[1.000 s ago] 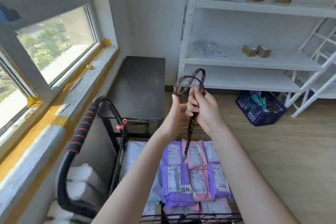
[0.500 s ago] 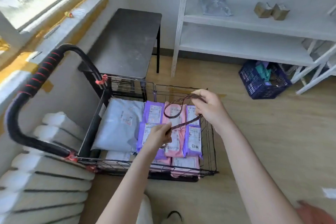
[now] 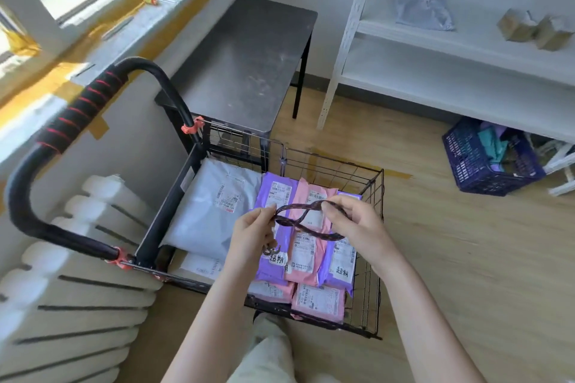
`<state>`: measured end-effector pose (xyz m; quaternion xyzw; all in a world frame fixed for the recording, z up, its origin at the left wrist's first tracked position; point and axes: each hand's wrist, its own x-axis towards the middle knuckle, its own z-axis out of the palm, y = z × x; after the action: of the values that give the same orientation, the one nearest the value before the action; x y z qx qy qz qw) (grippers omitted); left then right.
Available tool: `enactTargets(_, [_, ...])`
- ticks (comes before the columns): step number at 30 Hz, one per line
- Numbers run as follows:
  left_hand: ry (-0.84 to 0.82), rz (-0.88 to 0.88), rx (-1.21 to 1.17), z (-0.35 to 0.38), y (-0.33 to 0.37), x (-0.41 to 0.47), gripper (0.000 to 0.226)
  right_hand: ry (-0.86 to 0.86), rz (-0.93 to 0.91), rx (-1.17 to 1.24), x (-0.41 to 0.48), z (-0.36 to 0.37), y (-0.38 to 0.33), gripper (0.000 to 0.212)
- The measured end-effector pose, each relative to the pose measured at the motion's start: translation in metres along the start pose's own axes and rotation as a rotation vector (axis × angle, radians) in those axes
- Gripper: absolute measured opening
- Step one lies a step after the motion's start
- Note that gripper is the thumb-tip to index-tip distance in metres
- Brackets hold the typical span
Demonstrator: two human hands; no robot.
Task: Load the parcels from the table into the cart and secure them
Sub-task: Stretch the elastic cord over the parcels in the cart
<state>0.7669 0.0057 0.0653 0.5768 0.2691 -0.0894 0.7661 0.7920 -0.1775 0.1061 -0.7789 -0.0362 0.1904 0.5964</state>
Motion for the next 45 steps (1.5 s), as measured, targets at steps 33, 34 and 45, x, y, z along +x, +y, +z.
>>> enactTargets(33, [0.812,0.25,-0.689,0.149,-0.043,-0.069,0.017,-0.567,-0.18,-0.046,0.111,-0.112,0.003,0.041])
enactTargets(34, [0.866,0.266,-0.629,0.149,-0.048,-0.078,0.016,-0.582,-0.189,-0.06,0.108,-0.108,0.004,0.043])
enactTargets(45, [1.004,0.309,-0.374,0.157,-0.103,-0.166,0.007,-0.683,-0.212,-0.185,0.038,-0.105,0.013,0.021])
